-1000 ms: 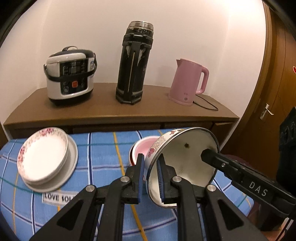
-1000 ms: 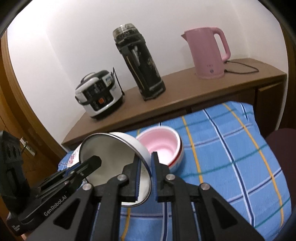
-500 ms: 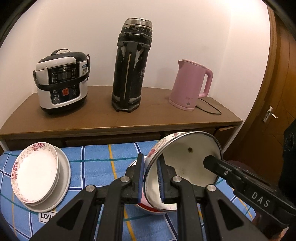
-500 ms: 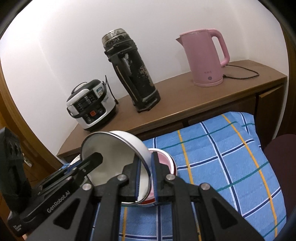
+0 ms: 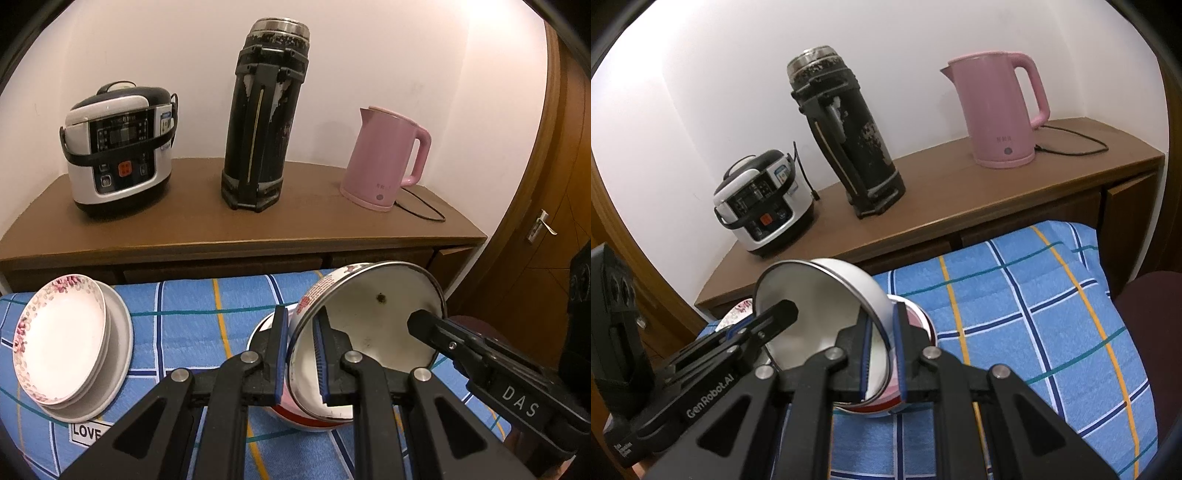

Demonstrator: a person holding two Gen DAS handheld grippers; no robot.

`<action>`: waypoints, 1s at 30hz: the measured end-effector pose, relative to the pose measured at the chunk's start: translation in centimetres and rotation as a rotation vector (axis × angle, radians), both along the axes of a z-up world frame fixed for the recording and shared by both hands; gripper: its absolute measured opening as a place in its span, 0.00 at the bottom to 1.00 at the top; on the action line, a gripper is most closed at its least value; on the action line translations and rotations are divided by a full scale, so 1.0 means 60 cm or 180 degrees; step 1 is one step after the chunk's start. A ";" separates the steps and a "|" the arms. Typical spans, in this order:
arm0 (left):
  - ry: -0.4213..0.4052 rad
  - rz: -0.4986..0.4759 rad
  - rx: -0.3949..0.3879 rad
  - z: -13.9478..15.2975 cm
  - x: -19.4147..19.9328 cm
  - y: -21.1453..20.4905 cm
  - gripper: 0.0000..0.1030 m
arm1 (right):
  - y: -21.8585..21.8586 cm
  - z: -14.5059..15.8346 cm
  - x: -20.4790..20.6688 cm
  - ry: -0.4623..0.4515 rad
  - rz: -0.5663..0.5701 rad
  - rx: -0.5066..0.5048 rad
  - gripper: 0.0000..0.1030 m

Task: Organize plates and bowls
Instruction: 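Lower the white enamel bowl into the pink-and-red bowl inside the steel bowl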

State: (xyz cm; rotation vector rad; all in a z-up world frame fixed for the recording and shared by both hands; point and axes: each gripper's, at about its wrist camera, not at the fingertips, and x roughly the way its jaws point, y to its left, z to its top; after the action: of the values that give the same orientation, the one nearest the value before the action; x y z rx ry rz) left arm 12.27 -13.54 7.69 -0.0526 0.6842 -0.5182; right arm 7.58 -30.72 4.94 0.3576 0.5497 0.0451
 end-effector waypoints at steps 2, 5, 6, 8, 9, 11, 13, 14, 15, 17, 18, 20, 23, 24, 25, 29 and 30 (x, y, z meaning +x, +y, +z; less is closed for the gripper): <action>0.0021 0.0000 0.0000 -0.003 0.001 0.000 0.14 | 0.000 -0.002 0.001 0.0018 -0.0002 -0.0005 0.11; 0.0034 0.0012 0.0013 -0.005 0.002 -0.001 0.14 | -0.001 -0.005 0.002 0.0038 -0.0003 -0.0005 0.11; 0.0044 0.0020 0.0015 -0.006 0.003 -0.001 0.14 | -0.001 -0.006 0.002 0.0042 -0.0002 0.0000 0.11; 0.0053 0.0030 0.0023 -0.007 0.004 -0.001 0.14 | 0.001 -0.006 0.002 0.0045 0.0001 -0.0010 0.11; 0.0056 0.0032 0.0024 -0.008 0.005 -0.001 0.14 | 0.001 -0.006 0.002 0.0049 0.0005 -0.0015 0.11; 0.0067 0.0035 0.0022 -0.010 0.006 -0.001 0.14 | 0.001 -0.007 0.003 0.0063 0.0014 -0.0017 0.11; 0.0086 0.0030 0.0018 -0.012 0.008 -0.003 0.14 | 0.001 -0.008 0.005 0.0073 0.0012 -0.0025 0.11; 0.0094 0.0031 0.0021 -0.013 0.009 -0.003 0.14 | 0.000 -0.009 0.006 0.0079 0.0010 -0.0020 0.11; 0.0103 0.0033 0.0026 -0.015 0.010 -0.004 0.14 | 0.000 -0.011 0.007 0.0089 0.0009 -0.0009 0.11; 0.0108 0.0037 0.0037 -0.018 0.011 -0.005 0.14 | -0.001 -0.014 0.009 0.0107 0.0008 0.0007 0.11; 0.0111 0.0039 0.0042 -0.019 0.011 -0.005 0.14 | -0.001 -0.014 0.009 0.0108 0.0007 0.0005 0.11; 0.0120 0.0049 0.0049 -0.021 0.014 -0.006 0.14 | -0.001 -0.014 0.009 0.0102 0.0002 -0.0003 0.11; 0.0140 0.0068 0.0065 -0.024 0.018 -0.008 0.14 | 0.000 -0.014 0.010 0.0106 0.0009 -0.0010 0.11; 0.0147 0.0074 0.0075 -0.026 0.020 -0.009 0.14 | 0.000 -0.014 0.011 0.0113 0.0012 -0.0014 0.11; 0.0153 0.0078 0.0091 -0.028 0.021 -0.010 0.14 | 0.000 -0.016 0.013 0.0127 0.0016 -0.0019 0.11; 0.0186 0.0082 0.0138 -0.038 0.026 -0.013 0.14 | -0.001 -0.024 0.019 0.0177 0.0021 -0.0013 0.11; 0.0190 0.0084 0.0151 -0.040 0.027 -0.015 0.14 | -0.001 -0.026 0.020 0.0188 0.0019 -0.0018 0.11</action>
State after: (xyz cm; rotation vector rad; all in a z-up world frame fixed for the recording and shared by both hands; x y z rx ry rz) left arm 13.88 -14.42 5.31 -0.0328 0.7530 -0.4765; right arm 8.80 -30.76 3.37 0.3527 0.6092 0.0390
